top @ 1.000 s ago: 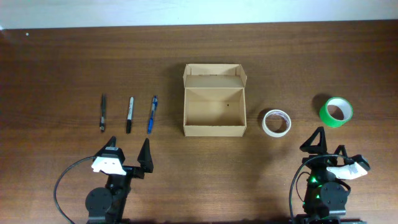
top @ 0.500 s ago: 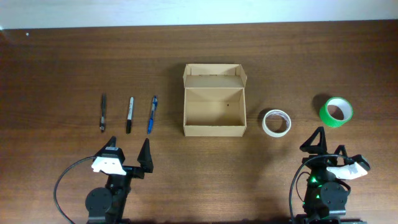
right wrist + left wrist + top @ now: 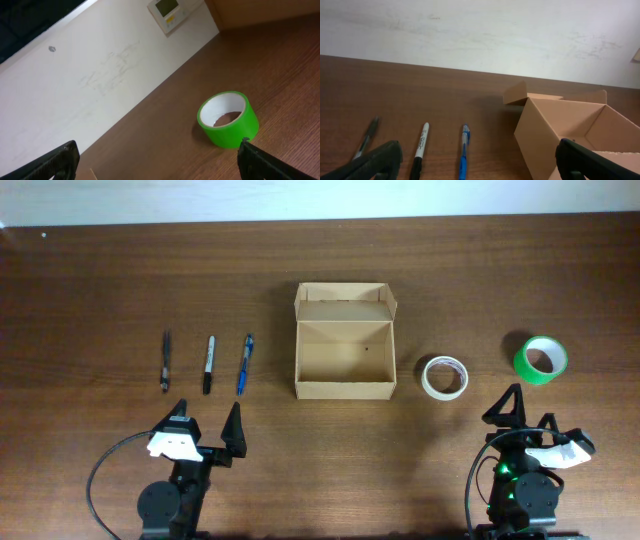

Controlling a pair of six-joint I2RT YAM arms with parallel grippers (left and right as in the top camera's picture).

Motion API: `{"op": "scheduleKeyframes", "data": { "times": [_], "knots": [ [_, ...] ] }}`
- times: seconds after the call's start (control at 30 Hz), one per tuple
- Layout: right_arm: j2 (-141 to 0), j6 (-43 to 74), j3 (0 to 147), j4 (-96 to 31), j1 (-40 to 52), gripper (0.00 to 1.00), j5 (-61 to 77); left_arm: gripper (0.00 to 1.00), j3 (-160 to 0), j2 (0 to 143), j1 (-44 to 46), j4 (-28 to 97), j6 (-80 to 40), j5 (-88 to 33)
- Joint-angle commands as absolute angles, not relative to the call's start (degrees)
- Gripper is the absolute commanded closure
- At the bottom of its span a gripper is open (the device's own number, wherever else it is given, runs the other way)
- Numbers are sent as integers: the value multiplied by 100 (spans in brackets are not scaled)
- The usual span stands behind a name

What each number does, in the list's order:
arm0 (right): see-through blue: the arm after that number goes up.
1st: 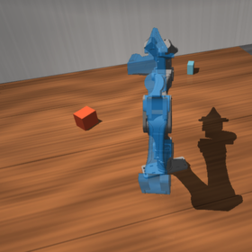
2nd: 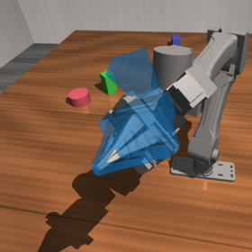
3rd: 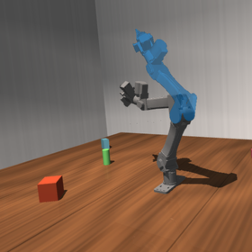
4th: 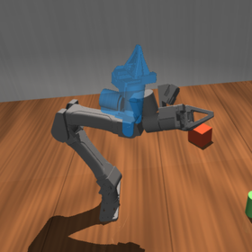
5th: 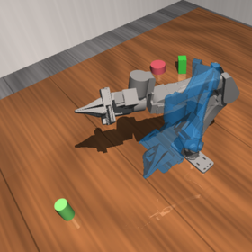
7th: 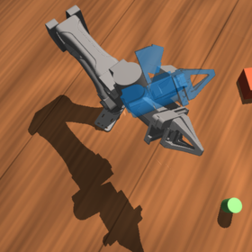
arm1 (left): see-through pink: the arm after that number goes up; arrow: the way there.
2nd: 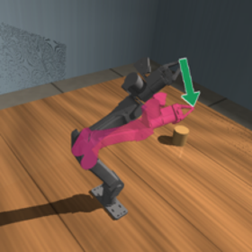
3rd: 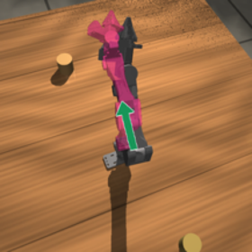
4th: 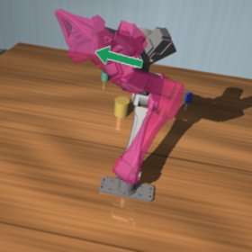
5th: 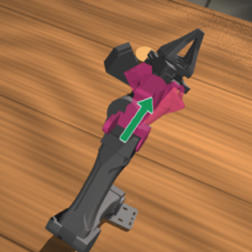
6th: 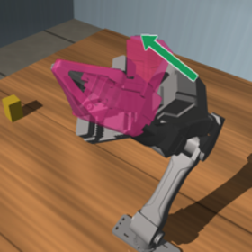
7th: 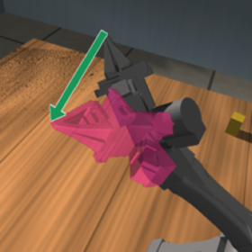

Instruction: Pack container

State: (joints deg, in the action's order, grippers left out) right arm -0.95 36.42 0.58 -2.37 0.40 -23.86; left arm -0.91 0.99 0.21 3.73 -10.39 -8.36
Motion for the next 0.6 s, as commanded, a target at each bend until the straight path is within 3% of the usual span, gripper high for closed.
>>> {"op": "scheduleKeyframes", "data": {
  "times": [0.0,0.37,0.57],
  "knots": [
    [-73,3629,32,-281,-5,1,-2353,1,-47,34,36,386,-1068,-810],
    [-104,3566,32,-303,-8,1,-2366,1,-47,34,36,379,-1068,-751],
    [-534,2609,32,-305,-5,1,-1345,1,-54,82,36,368,-1068,-939]
  ]
}}
